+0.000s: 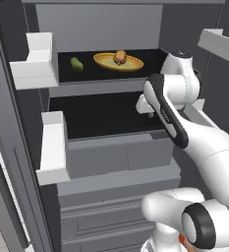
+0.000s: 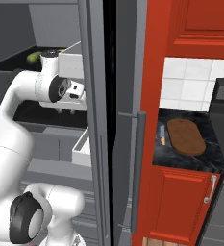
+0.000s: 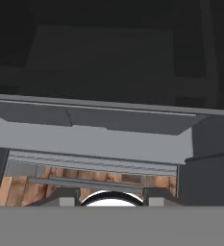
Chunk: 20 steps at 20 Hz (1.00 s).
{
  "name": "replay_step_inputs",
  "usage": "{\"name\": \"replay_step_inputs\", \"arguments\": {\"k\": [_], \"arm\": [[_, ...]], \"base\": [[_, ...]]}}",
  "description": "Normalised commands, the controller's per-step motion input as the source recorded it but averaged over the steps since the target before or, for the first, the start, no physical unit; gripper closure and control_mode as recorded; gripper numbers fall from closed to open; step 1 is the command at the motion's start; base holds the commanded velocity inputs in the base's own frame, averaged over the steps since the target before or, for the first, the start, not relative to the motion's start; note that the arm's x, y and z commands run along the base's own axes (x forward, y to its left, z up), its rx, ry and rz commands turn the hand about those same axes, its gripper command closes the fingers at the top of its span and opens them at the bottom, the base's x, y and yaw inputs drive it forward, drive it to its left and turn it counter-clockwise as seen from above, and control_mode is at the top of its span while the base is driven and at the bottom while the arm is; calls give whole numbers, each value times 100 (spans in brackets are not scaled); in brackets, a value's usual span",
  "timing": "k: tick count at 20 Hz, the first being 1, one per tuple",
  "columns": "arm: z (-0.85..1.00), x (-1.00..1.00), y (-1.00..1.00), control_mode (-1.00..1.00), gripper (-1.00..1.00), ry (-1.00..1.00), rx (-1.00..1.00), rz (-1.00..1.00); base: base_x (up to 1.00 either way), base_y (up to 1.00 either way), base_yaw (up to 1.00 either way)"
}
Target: Retrieve the chicken drumstick from the fridge and place it on the cutting board.
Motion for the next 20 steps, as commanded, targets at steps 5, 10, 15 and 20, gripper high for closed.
{"name": "replay_step_inputs", "arguments": {"k": [5,10,15,20], "arm": [[0,2,22,-100,-100,0,0,-7],[6,0,39,-100,-100,-9,1,-9],[48,-3,16,-100,-100,-26,2,-13],[86,-15,3,-100,-100,-21,1,-7]], "base": [[0,0,0],[0,0,0],[0,0,0],[0,0,0]]}}
